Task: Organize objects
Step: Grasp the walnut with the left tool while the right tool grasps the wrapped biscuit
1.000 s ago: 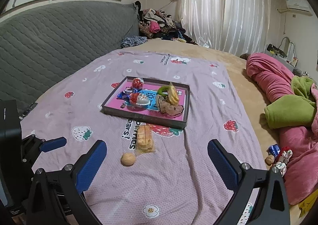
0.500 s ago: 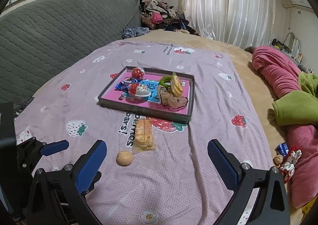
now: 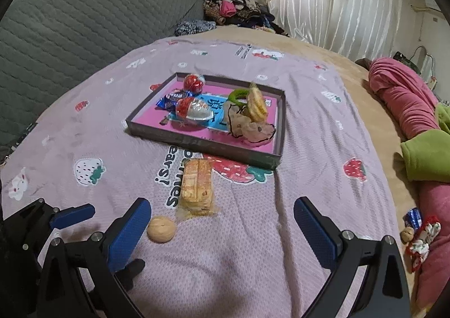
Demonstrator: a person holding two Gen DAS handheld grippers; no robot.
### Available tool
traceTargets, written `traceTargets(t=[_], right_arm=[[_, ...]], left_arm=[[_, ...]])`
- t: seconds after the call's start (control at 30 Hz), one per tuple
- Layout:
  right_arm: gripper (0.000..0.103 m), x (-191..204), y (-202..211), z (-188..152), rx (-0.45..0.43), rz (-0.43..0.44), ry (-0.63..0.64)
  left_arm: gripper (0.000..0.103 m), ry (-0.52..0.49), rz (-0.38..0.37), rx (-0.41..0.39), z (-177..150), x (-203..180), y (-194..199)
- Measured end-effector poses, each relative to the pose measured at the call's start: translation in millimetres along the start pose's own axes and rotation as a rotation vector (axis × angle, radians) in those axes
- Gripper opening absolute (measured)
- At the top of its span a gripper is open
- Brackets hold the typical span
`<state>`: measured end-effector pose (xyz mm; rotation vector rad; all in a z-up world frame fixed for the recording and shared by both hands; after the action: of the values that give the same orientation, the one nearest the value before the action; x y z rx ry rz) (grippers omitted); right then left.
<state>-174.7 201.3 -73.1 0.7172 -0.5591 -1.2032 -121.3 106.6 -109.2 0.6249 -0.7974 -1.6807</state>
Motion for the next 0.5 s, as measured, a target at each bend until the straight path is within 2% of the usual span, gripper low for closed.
traceTargets(t=[0.2, 0.5], right_arm=[[0.102, 2, -28, -3, 0.042, 0.007, 0.018], [0.102, 1, -62, -6, 0.086, 0.019, 0.013]], left_arm=[[0.083, -0.007, -0.039, -0.013, 1, -4, -8], [0.083, 0.002, -0.03, 0.001, 6, -1, -31]])
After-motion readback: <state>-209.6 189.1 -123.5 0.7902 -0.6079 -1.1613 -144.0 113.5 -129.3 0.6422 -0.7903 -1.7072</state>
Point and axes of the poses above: each gripper's, at about its wrist camera, not at the fingertips, and y roughly against the way its jaws point, x to its left, z to its top, the point moved 8 cm from there along -y, roughly the way its jaws point, and after that the axes turned 5 degrees about z, right-handed, at the moved point
